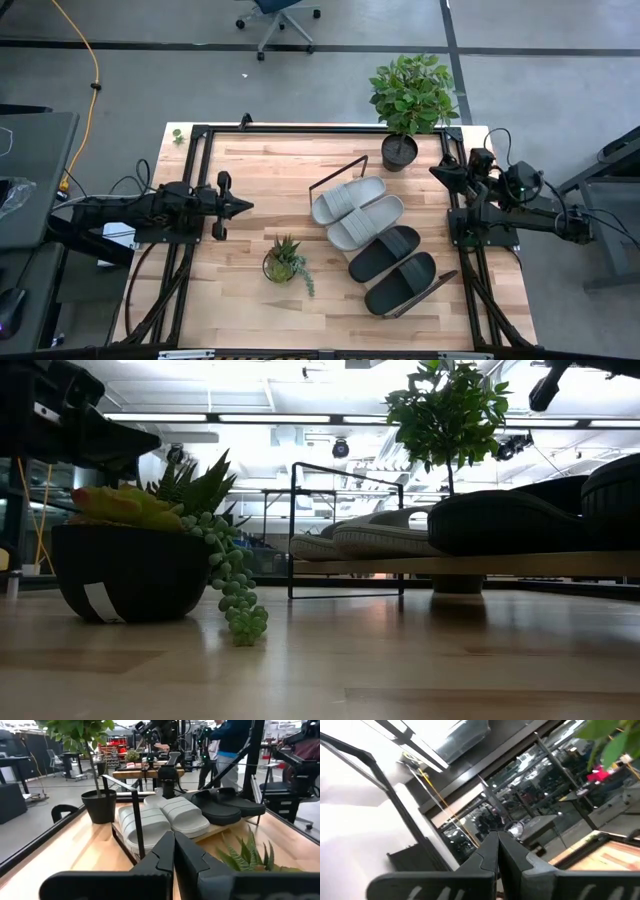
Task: Pick and place slides into the shelf
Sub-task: Return to Home Position
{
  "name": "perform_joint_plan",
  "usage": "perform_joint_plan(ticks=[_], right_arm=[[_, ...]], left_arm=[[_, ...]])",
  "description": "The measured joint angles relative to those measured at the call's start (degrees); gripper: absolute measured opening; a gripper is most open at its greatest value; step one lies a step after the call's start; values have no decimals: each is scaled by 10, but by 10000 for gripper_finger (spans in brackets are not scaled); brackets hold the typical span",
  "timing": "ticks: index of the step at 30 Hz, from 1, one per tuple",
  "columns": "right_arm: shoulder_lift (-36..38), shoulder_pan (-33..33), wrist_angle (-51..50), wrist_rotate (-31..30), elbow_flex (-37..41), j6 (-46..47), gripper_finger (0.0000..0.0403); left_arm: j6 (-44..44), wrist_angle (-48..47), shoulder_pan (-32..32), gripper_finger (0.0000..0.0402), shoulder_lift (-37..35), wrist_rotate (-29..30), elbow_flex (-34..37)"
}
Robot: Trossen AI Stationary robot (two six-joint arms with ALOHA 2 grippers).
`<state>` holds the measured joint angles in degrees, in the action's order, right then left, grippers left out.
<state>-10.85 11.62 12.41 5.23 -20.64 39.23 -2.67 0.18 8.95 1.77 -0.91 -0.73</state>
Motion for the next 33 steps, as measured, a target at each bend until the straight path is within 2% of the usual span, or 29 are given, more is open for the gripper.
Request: perform_joint_plan(ticks=[4, 8, 15, 21, 33], right_arm=[[0, 0, 37, 21, 0, 9, 0], [0, 0, 108, 39, -8, 6, 0], [-15, 0, 119, 48, -18, -169, 0], [-31, 0, 132, 34, 40, -190, 0], [-29, 0, 306, 31, 169, -157, 0]], left_arm=[[-19, 0, 0, 0, 1, 0, 0], [-77, 0, 0, 1, 4, 0, 0], [-95, 0, 0, 1, 4, 0, 0], [-95, 0, 0, 1, 4, 0, 0], [-95, 0, 0, 1, 4, 0, 0]])
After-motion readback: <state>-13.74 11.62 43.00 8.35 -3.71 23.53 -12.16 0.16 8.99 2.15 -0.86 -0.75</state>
